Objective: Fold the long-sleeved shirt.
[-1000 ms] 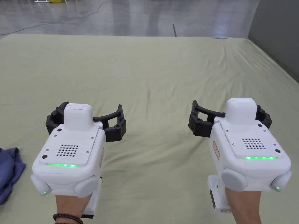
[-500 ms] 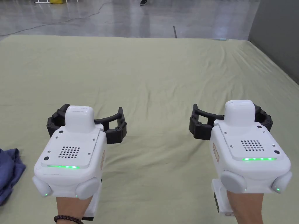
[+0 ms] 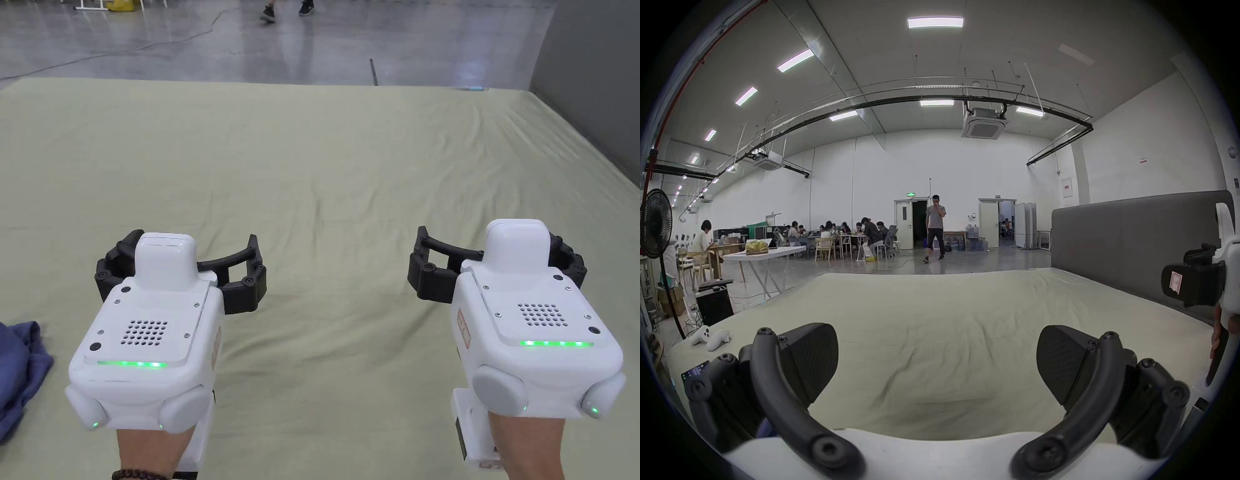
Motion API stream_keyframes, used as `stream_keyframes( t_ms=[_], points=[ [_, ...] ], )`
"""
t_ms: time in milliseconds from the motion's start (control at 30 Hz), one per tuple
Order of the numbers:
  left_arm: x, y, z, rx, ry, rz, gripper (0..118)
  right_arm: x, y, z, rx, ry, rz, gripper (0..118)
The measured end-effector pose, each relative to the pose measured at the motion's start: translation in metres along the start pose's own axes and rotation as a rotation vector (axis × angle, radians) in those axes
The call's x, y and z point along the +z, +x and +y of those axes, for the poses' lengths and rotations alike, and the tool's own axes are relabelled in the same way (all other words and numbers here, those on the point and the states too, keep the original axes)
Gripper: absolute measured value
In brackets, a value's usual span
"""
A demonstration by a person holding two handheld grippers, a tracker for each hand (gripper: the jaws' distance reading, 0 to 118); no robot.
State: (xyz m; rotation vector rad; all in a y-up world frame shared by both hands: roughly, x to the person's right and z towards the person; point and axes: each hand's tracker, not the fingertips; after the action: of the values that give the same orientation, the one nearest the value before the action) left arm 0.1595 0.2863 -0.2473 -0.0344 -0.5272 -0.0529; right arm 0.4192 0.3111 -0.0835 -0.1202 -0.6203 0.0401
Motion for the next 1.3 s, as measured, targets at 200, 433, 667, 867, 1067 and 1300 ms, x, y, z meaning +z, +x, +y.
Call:
stream_keyframes(
  t_ms=[200,433,667,867,1067,1300],
  points=[
    [0.001,0.0,0.003,0.011,0.006,0.0,118,-0.002,0.001,-0.001,-0.016,-0.015,0.003,118],
    [0.002,0.001,0.001,0.011,-0.001,-0.005,118,-0.002,0.001,-0.001,-0.007,-0.021,0.01,118],
    [0.002,0.001,0.002,0.014,-0.001,-0.01,118,-0.002,0.002,-0.002,-0.001,-0.021,0.004,118],
    [0.002,0.002,0.001,0.01,-0.005,-0.014,118,-0.007,-0.004,0.007,-0.074,-0.071,0.009,118],
    [0.001,0.001,-0.001,0.033,-0.015,-0.02,118,-0.009,-0.011,0.019,-0.046,-0.121,-0.035,118],
    [0.001,0.001,0.0,0.016,-0.01,-0.014,118,-0.008,-0.009,0.018,-0.05,-0.116,-0.011,118]
  ],
)
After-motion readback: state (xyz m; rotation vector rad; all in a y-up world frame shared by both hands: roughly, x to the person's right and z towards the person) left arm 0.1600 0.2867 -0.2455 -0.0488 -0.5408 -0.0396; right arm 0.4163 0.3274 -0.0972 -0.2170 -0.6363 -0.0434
